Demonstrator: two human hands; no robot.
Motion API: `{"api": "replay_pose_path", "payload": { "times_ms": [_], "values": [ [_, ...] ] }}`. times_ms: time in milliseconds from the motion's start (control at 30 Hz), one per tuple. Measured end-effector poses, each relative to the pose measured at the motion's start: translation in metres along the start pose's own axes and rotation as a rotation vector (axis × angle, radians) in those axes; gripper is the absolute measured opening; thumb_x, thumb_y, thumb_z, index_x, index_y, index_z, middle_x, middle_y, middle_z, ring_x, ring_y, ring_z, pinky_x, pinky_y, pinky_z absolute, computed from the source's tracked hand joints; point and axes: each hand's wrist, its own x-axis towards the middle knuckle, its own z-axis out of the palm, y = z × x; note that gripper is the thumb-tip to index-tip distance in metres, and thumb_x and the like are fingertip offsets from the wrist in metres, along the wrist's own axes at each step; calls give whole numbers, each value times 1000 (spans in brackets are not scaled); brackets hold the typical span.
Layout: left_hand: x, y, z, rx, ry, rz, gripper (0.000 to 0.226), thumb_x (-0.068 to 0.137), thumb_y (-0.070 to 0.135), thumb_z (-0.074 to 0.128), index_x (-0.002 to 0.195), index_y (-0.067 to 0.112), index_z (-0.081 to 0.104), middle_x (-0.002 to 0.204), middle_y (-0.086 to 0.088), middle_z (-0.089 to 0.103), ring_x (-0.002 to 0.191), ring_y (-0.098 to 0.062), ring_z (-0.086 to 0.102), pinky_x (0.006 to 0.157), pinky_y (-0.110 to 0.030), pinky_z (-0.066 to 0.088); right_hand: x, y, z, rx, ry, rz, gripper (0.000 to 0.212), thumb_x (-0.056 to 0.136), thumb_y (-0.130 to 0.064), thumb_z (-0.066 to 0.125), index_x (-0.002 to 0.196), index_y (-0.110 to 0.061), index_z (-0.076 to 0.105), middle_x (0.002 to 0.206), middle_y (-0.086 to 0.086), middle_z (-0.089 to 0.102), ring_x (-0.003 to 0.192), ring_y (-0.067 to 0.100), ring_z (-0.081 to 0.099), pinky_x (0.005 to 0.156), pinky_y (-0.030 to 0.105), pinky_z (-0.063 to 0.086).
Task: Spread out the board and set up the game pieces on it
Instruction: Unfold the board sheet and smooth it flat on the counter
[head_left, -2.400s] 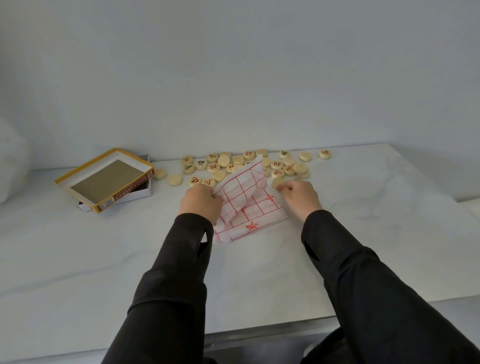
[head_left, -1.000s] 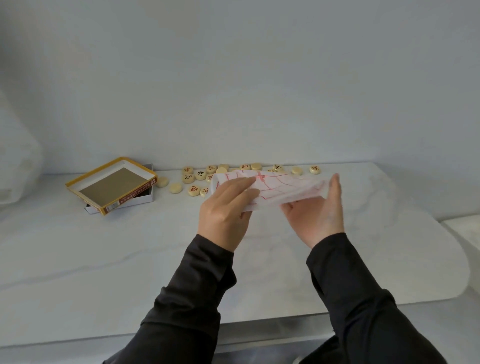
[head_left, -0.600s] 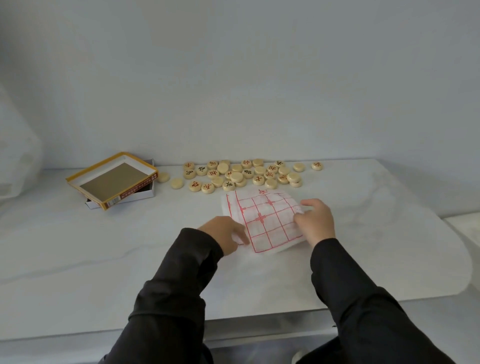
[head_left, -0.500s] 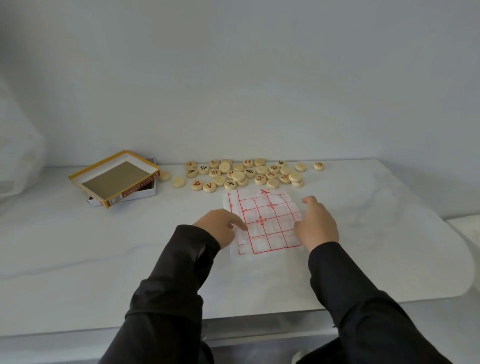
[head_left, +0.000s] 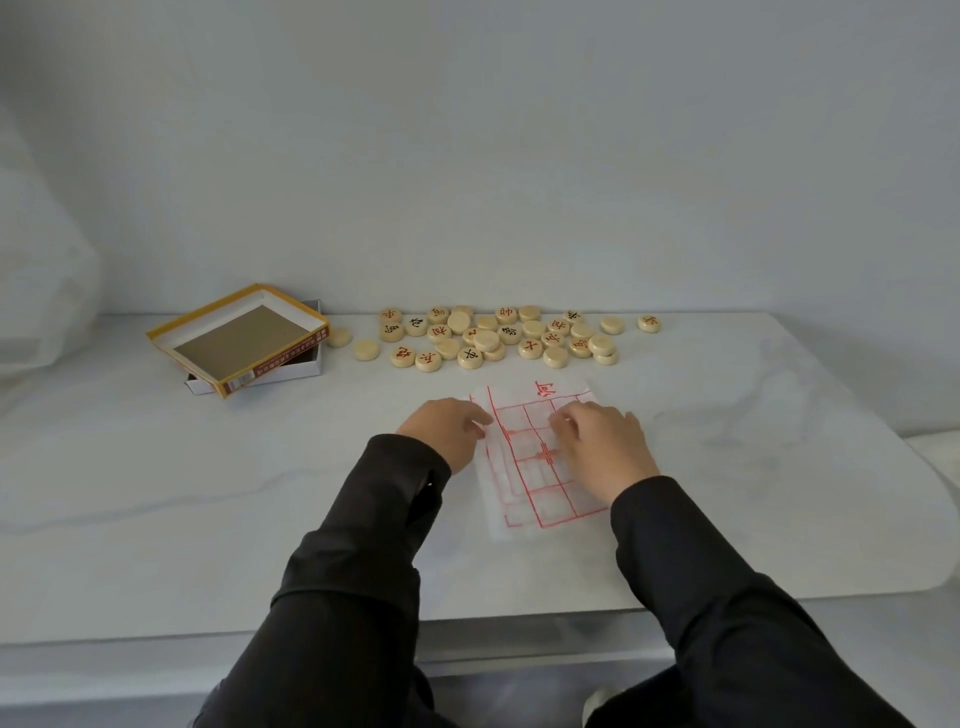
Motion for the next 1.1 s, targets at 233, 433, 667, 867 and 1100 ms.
{"api": "replay_pose_path", "payload": {
  "times_ms": [233,433,667,867,1100],
  "values": [
    [12,-8,7,-53,204,-37,43,95,19,45,138,22,42,130,-5,50,120,-21,46,100,-31,40,-4,-1,1,107,39,-8,33,101,-29,34,82,-13,56,75,1,58,75,18,57,69,28,44],
    [20,-10,20,16,227,-62,47,92,36,52,137,23,43,131,-6,44,122,-22,41,102,-33,39,-2,2,5,125,29,-56,39,100,-23,37,61,-22,40,61,-5,46,67,15,50,59,23,34],
    [23,-7,20,-134,284,-50,34,87,33,61,119,19,59,116,-4,50,106,-18,47,92,-27,43,-9,-5,0,123,-52,-98,29,98,-24,42,115,-17,65,112,0,66,103,17,60,92,27,48],
    [17,0,19,-164,349,44,19,90,28,57,103,16,65,107,-2,56,92,-11,43,80,-21,35,-7,-4,-2,133,0,-69,32,96,-18,48,127,-18,57,119,0,62,108,16,56,93,26,45],
    [4,12,3,-458,165,181,6,93,23,54,88,21,57,99,-4,65,91,-17,58,81,-28,47,-1,3,-11,320,134,-52,59,90,-17,60,143,-18,35,145,-1,37,136,17,29,109,29,29]
  ]
}}
